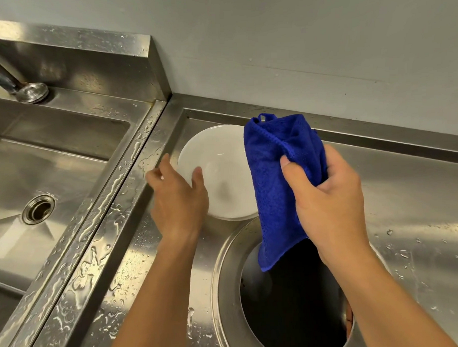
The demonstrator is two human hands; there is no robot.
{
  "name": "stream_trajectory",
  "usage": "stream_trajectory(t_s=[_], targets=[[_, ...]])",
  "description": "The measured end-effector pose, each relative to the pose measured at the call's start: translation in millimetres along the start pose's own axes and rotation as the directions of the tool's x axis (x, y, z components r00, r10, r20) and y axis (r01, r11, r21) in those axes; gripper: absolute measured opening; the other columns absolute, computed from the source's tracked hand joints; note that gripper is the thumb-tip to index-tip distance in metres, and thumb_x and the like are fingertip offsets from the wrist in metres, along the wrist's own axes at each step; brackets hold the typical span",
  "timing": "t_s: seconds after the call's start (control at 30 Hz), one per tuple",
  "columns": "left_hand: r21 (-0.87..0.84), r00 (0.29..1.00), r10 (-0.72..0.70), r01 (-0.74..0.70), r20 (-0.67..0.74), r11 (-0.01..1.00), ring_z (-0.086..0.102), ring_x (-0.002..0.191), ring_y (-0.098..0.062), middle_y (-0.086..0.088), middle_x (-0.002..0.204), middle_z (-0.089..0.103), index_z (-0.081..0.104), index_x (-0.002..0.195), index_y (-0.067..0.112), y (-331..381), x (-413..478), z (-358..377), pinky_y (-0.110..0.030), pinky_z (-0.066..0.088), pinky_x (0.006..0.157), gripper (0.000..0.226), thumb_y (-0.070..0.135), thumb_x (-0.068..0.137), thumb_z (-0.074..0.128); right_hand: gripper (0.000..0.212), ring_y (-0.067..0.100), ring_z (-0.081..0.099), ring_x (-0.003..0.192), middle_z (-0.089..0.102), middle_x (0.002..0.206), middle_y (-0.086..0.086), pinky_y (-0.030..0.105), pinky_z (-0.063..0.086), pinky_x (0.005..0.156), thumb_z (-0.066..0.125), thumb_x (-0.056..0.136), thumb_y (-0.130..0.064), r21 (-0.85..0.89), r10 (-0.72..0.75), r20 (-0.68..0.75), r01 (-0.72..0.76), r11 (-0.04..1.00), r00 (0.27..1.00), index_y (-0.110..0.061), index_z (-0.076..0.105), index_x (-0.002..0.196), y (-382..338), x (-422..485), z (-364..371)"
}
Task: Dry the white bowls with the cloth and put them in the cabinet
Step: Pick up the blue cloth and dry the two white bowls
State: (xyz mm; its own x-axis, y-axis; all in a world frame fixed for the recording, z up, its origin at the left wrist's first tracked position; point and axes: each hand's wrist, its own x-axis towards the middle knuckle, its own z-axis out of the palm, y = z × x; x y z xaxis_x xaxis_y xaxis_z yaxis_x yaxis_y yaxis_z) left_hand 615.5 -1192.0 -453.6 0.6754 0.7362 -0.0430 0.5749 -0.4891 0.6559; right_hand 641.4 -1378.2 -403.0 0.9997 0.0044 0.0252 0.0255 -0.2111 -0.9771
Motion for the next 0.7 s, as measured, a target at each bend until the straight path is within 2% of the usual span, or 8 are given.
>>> stream_trajectory(t_s=[0.1, 0.17, 0.2, 0.27, 0.33, 0.43, 0.53, 0.7], targets=[[-0.088, 0.941, 0.247, -0.272, -0.231, 0.958, 0.045, 0.142, -0.031, -0.016, 0.16, 0.036, 0.052, 0.148, 0.015, 24.0, -16.3, -18.6, -0.033, 0.046, 0.099, 0.048, 0.042, 0.109, 0.053, 0.009, 0.018, 0.067, 0.082, 0.071, 0.093, -0.007, 0.041, 0.06, 0.068, 0.072, 0.096, -0.032, 0.052, -0.029, 0.025, 0.028, 0.998, 0.999, -0.035, 0.065, 0.099, -10.4, -1.8, -8.3], [-0.171, 0.902, 0.363, -0.406, -0.235, 0.898, 0.043, 0.146, -0.022, -0.007, 0.159, 0.043, 0.058, 0.144, 0.019, 43.8, -30.1, -35.2, -0.024, 0.04, 0.104, 0.054, 0.054, 0.106, 0.044, 0.01, 0.015, 0.069, 0.082, 0.072, 0.093, -0.008, 0.037, 0.061, 0.066, 0.072, 0.096, -0.032, 0.098, -0.06, 0.039, 0.056, 0.994, 0.997, -0.04, 0.067, 0.097, -20.0, -3.7, -15.6], [-0.337, 0.92, 0.371, -0.392, -0.126, 0.856, 0.049, 0.143, -0.012, 0.001, 0.154, 0.053, 0.061, 0.142, 0.025, 55.6, -38.5, -43.2, -0.018, 0.042, 0.105, 0.059, 0.062, 0.102, 0.04, 0.01, 0.012, 0.07, 0.08, 0.073, 0.09, -0.01, 0.033, 0.061, 0.065, 0.072, 0.095, -0.033, 0.128, -0.075, 0.042, 0.069, 0.989, 0.996, -0.042, 0.069, 0.095, -25.6, -5.0, -19.6], [-0.704, 0.88, 0.406, -0.125, 0.246, 0.699, 0.067, 0.125, -0.005, 0.011, 0.133, 0.073, 0.069, 0.129, 0.033, 83.5, -60.5, -55.7, -0.019, 0.054, 0.1, 0.057, 0.07, 0.094, 0.044, 0.013, 0.004, 0.072, 0.079, 0.076, 0.089, -0.015, 0.027, 0.061, 0.068, 0.073, 0.094, -0.035, 0.192, -0.11, 0.044, 0.099, 0.976, 0.993, -0.047, 0.071, 0.093, -38.2, -6.7, -28.5], [-0.767, 0.798, 0.441, 0.041, 0.411, 0.64, 0.076, 0.113, -0.013, 0.006, 0.119, 0.08, 0.071, 0.122, 0.029, 104.1, -82.1, -52.9, -0.034, 0.063, 0.095, 0.047, 0.063, 0.092, 0.059, 0.01, 0.001, 0.072, 0.078, 0.077, 0.088, -0.013, 0.023, 0.06, 0.066, 0.073, 0.092, -0.033, 0.238, -0.148, 0.044, 0.133, 0.962, 0.988, -0.042, 0.073, 0.092, -51.4, -9.3, -41.9], [-0.807, 0.839, 0.409, 0.059, 0.359, 0.588, 0.077, 0.111, -0.017, 0.005, 0.116, 0.081, 0.071, 0.12, 0.031, 128.8, -106.0, -47.6, -0.046, 0.064, 0.096, 0.031, 0.044, 0.093, 0.069, 0.018, -0.004, 0.068, 0.069, 0.073, 0.074, -0.017, 0.013, 0.053, 0.061, 0.069, 0.096, -0.027, 0.28, -0.184, 0.046, 0.164, 0.946, 0.982, -0.039, 0.073, 0.082, -68.6, -16.5, -71.4], [-0.844, 0.844, 0.44, 0.029, 0.308, 0.536, 0.079, 0.104, -0.012, 0.009, 0.112, 0.081, 0.068, 0.121, 0.035, 146.8, -123.8, -45.9, -0.033, 0.065, 0.085, 0.029, 0.036, 0.092, 0.072, 0.028, -0.001, 0.06, 0.061, 0.063, 0.065, -0.021, 0.015, 0.047, 0.06, 0.066, 0.098, -0.028, 0.181, -0.212, 0.001, 0.208, 0.961, 0.977, -0.04, 0.066, 0.072, -76.6, -25.4, -108.9], [-0.825, 0.776, 0.506, 0.033, 0.377, 0.564, 0.079, 0.108, -0.015, 0.008, 0.117, 0.081, 0.067, 0.125, 0.035, 174.3, -171.1, -37.2, -0.038, 0.066, 0.088, 0.032, 0.04, 0.093, 0.072, 0.056, -0.003, 0.046, 0.05, 0.048, 0.052, -0.022, 0.005, 0.035, 0.052, 0.063, 0.102, -0.013, 0.052, -0.227, -0.093, 0.233, 0.971, 0.969, -0.044, 0.054, 0.056, -80.8, -47.6, -180.6]])
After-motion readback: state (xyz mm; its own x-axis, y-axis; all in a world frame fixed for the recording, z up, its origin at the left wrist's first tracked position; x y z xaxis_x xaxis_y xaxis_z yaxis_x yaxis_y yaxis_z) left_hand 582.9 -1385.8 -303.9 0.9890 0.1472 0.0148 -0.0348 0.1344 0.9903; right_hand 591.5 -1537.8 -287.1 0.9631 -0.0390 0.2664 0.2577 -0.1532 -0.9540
